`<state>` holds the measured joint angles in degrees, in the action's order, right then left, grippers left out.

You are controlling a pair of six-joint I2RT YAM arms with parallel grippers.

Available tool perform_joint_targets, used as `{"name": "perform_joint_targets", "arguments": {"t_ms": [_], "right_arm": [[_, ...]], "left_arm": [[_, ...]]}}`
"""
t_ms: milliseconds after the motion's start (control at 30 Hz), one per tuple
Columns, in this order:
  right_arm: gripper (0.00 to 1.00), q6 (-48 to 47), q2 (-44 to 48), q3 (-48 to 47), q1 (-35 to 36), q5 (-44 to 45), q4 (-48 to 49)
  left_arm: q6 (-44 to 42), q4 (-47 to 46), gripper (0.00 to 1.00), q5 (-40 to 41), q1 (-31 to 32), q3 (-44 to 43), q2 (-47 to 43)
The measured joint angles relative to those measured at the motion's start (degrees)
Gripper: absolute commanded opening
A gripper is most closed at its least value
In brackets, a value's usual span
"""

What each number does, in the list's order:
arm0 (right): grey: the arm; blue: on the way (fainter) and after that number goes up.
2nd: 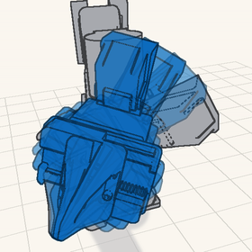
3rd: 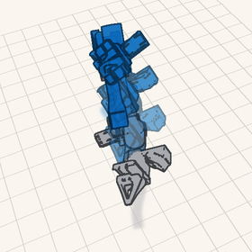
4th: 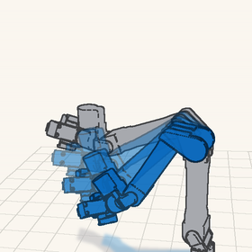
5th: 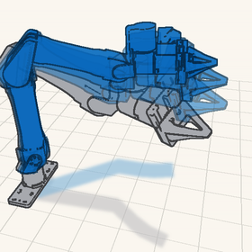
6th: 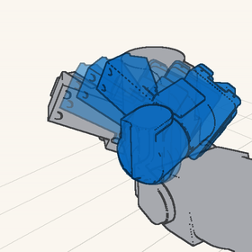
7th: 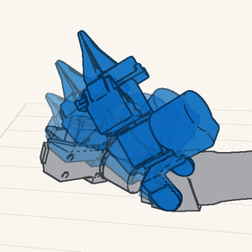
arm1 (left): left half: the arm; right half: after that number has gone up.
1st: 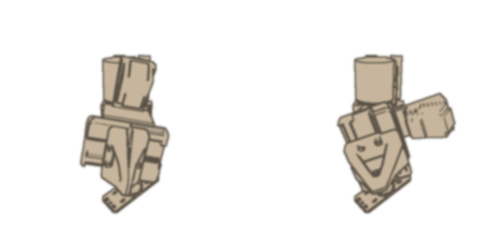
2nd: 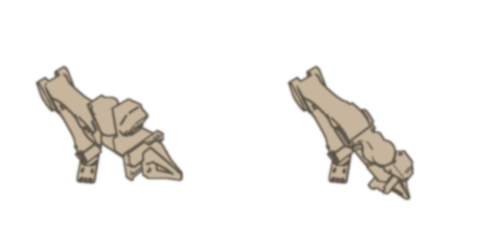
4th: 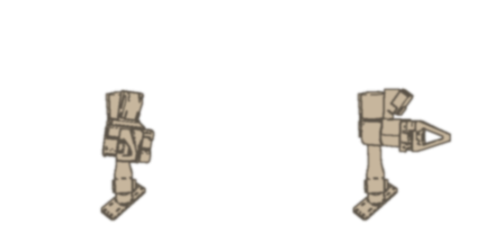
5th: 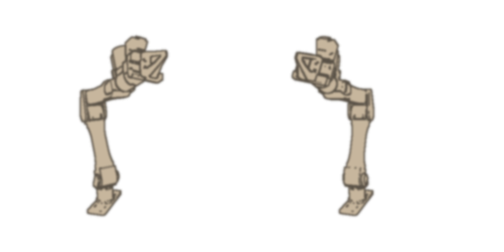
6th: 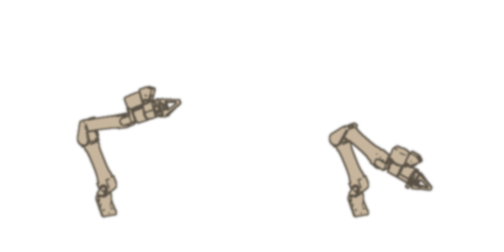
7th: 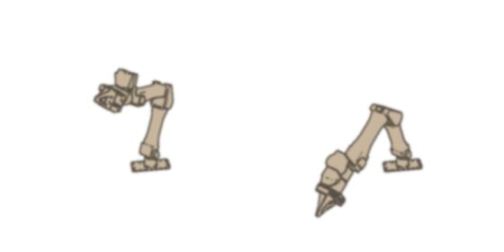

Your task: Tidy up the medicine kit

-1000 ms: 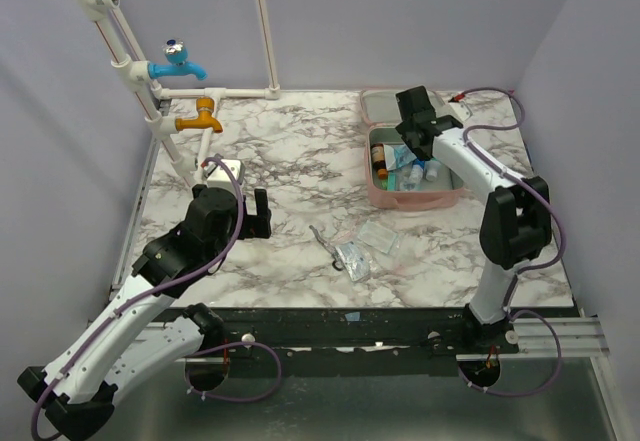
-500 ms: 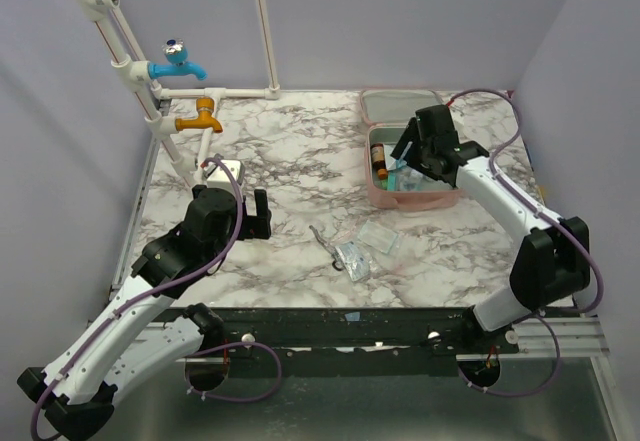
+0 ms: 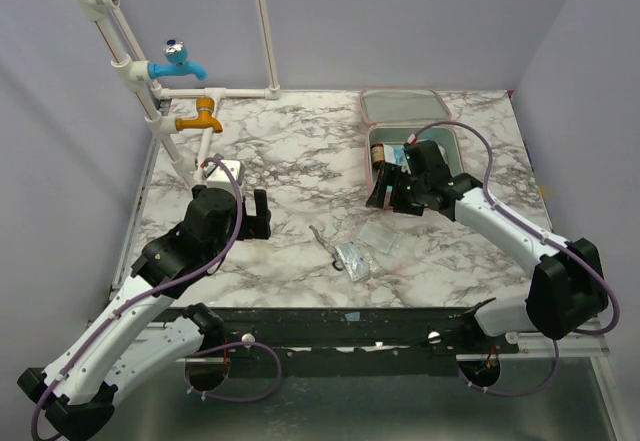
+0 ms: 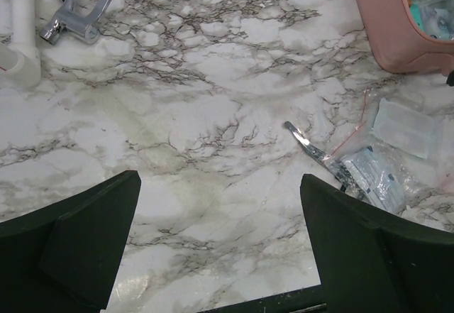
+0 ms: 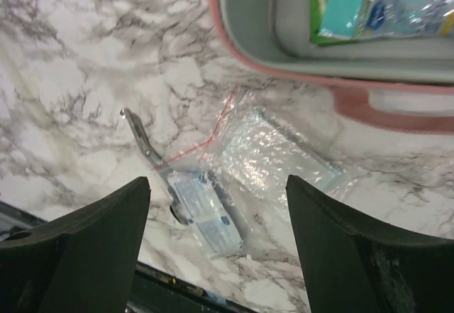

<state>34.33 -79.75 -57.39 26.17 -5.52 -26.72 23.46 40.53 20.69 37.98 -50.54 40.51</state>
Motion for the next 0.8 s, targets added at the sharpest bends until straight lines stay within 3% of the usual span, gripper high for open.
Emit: {"name": "perform_joint_targets", "arguments": {"t_ms": [400, 800], "right_arm": [[0.75, 2.6, 0.7, 8.6, 4.1, -2.0, 0.1], [0.75, 7.6, -0.8, 12.4, 5.8, 9.0, 1.5]], "left_arm": [[-0.4, 0.0, 0.98, -3.8, 0.0, 0.0, -0.3], [-1.2, 0.0, 0.99, -3.9, 0.0, 0.2, 1.0]]}}
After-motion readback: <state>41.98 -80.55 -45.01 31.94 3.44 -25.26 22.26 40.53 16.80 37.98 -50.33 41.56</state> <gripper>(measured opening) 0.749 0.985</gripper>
